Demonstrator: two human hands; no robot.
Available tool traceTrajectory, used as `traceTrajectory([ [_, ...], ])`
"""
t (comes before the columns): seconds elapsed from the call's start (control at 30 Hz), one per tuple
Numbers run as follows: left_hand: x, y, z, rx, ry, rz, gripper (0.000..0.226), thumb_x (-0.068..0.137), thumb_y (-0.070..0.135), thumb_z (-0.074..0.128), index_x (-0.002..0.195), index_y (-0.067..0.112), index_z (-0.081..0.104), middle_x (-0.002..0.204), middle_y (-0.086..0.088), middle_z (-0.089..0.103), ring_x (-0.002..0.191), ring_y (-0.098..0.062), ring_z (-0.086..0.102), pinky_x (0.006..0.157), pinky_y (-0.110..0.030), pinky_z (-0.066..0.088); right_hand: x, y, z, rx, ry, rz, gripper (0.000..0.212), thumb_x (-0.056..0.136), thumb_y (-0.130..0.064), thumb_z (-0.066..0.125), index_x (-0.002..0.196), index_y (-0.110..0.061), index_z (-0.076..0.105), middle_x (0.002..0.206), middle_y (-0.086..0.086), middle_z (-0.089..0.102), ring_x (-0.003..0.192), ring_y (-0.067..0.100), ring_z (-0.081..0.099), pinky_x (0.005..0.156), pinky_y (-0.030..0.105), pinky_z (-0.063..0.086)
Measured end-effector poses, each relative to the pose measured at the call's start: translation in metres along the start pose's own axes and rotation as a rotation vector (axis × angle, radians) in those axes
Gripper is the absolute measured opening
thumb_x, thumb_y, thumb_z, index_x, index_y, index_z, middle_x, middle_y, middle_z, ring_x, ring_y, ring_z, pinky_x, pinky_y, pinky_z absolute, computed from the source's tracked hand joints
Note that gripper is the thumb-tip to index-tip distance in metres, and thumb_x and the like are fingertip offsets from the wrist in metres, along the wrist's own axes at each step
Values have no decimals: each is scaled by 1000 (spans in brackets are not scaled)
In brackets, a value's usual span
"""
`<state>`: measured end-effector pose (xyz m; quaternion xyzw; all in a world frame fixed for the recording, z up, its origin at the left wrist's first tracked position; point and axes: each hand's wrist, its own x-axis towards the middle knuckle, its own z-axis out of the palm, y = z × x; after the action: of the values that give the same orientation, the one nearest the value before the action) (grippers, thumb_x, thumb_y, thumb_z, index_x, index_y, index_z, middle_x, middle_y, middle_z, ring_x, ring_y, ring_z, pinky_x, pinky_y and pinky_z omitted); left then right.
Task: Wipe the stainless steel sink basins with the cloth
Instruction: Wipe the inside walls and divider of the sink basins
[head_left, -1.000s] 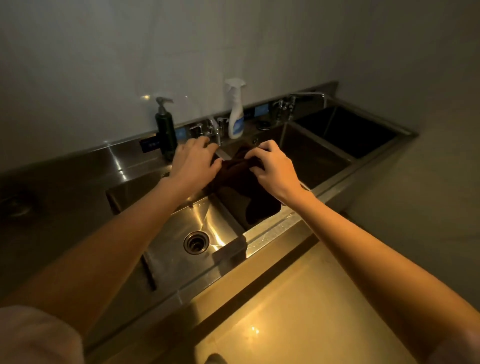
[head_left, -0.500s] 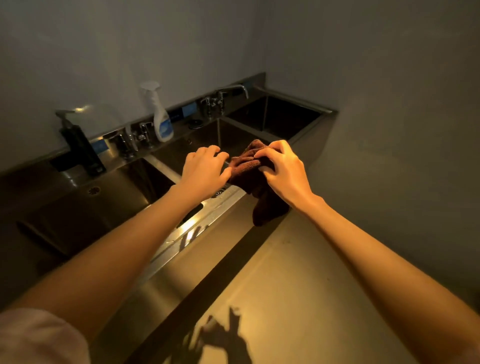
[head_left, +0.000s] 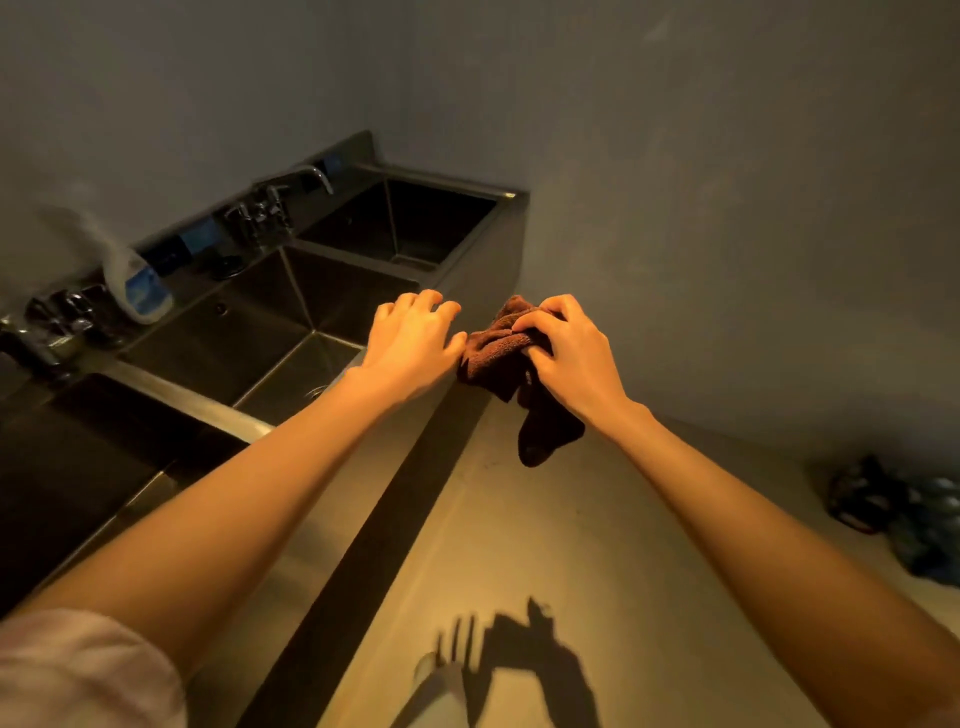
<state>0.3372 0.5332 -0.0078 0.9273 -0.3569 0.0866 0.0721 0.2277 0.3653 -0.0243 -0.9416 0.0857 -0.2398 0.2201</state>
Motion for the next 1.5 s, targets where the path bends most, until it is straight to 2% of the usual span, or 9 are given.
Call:
traceTrajectory([
  [0.27,73,11,28,-39,-25,97,49,99,41,42,142,18,44,145,-7,45,135,-27,39,108,-46,32,32,49,8,-59,1,100,23,88,-14,59,108,-23,66,116,-1,51,104,20,56,86,31,47],
  [0.57,174,-40,57,-30,-31,125,49,99,42,42,141,17,45,144,-8,46,133,-28,41,107,-46,35,123,70,48,-82,23,148,21,89,-16,61,108,-22,65,116,0,50,103,21,56,82,29,45],
  [0.73,217,-60,72,-21,-71,152,49,100,42,41,140,16,46,144,-9,47,130,-29,45,103,-46,39,162,77,65,-84,9,173,21,91,-17,60,110,-22,65,119,0,49,105,21,55,85,33,48],
  [1.07,280,-79,104,-42,-108,134,48,100,42,39,140,15,47,142,-10,47,129,-30,44,102,-46,38,218,113,89,-81,-41,175,21,90,-16,61,110,-22,65,121,1,49,106,23,56,87,33,46],
  [1.23,315,-69,124,-22,-133,96,48,100,41,40,139,16,47,143,-10,46,132,-30,42,103,-46,36,253,152,99,-62,-86,155,21,89,-15,62,109,-21,65,119,2,49,105,26,57,85,33,46],
  [1.37,356,-55,133,-4,-111,62,45,99,39,42,138,16,49,141,-9,47,130,-31,42,103,-44,35,293,190,98,-55,-118,120,23,86,-12,63,108,-19,66,118,4,50,107,26,57,88,29,41],
  [1.5,399,-41,139,8,-98,21,45,99,39,42,138,16,48,143,-9,46,132,-30,40,106,-44,32,337,225,90,-15,-148,101,24,88,-11,62,110,-18,66,122,5,49,111,28,55,93,34,42],
])
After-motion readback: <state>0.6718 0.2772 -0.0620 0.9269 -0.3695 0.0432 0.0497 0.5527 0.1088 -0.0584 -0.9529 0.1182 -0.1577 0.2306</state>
